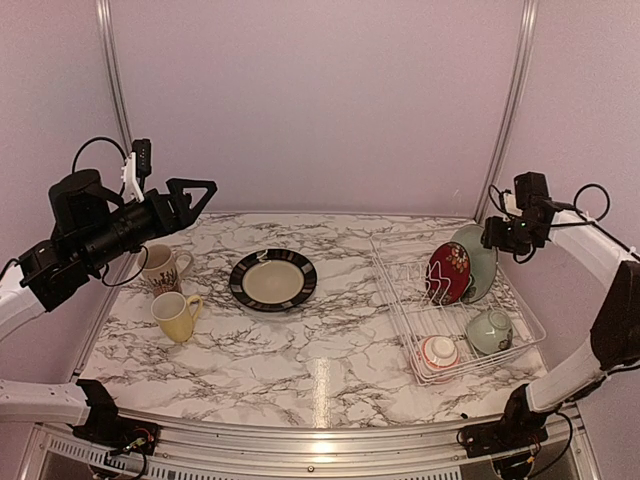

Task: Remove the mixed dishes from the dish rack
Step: Grab the plate from the dish rack.

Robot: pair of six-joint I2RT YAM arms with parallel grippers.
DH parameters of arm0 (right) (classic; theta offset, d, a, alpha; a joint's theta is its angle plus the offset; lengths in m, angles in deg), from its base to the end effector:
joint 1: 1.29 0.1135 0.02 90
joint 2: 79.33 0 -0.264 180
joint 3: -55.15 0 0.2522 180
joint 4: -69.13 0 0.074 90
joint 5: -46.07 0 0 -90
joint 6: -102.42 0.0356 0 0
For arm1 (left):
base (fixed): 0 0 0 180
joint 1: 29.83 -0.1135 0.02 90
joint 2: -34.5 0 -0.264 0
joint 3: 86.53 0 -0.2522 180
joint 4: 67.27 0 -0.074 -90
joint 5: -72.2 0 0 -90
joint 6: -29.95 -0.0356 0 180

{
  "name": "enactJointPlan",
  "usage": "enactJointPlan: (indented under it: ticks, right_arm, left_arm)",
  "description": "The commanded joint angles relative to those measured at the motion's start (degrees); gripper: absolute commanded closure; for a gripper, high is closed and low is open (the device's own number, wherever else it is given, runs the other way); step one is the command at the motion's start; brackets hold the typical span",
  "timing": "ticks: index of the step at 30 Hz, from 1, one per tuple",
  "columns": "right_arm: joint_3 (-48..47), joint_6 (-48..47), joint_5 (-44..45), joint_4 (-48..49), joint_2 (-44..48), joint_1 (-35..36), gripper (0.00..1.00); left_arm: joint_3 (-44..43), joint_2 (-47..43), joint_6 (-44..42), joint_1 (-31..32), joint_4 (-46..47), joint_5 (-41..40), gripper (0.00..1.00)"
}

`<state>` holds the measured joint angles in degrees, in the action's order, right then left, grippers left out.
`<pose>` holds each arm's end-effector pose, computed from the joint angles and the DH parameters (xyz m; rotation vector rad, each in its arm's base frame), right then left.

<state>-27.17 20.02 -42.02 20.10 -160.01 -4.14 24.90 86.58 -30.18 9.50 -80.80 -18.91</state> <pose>0.3031 -0.0163 0.3006 0.2338 2.3859 -0.0012 0.1621 -0.1319 0.3990 0.1154 1.5918 -0.9415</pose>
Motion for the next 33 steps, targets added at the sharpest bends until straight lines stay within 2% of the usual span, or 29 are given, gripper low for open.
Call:
enactJointPlan:
  ticks: [1,4,13,33]
  right_arm:
    - [-2.46,-1.07,0.18,2.04,-3.85,-0.05,0.45]
    - [-3.02,-1.22,-0.39,3.02,-5.88,0.54,0.66]
    - [-3.78,-1.81,6.12,3.34,-6.98,4.66,1.00]
    - [-7.49,-4.06,16.11,-0.73,5.80,5.47,1.00]
  left_arm:
    - [-0.13,-0.22,0.78,-0.15,1.98,0.84,0.01]
    - [-0.06,-0.22,1.16,-0.13,1.97,0.84,0.01]
    - [-0.59,1.06,1.78,-0.14,1.72,2.38,0.01]
    - [-1.36,4.58,3.66,-0.13,2.41,1.90,0.01]
